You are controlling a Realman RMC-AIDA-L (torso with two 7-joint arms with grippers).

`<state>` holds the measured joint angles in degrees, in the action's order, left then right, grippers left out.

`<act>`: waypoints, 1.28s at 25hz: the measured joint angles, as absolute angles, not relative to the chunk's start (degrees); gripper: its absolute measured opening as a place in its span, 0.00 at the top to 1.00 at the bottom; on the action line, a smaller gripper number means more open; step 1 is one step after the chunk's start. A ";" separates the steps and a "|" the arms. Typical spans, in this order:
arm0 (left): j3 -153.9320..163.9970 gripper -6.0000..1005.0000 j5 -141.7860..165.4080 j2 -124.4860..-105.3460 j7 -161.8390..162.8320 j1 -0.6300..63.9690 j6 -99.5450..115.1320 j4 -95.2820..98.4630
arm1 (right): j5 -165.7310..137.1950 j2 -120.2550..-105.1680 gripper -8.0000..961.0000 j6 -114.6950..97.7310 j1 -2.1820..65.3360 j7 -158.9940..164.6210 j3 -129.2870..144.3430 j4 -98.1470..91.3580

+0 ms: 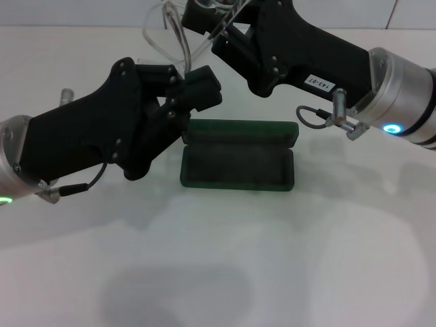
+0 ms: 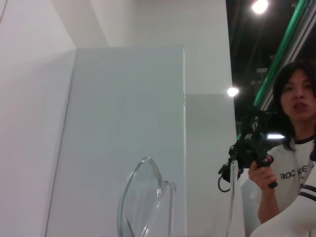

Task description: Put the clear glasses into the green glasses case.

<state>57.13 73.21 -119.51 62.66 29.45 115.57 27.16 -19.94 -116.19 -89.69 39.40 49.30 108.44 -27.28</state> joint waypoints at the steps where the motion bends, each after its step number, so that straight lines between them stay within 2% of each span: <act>1: 57.13 0.93 73.21 -119.52 62.66 29.41 115.56 27.16 | -19.89 -116.19 0.87 -89.70 39.26 49.30 108.42 -27.28; 32: 57.42 0.93 73.12 -119.32 62.57 30.04 116.20 28.70 | -20.04 -116.19 0.87 -87.35 38.06 49.07 109.08 -27.50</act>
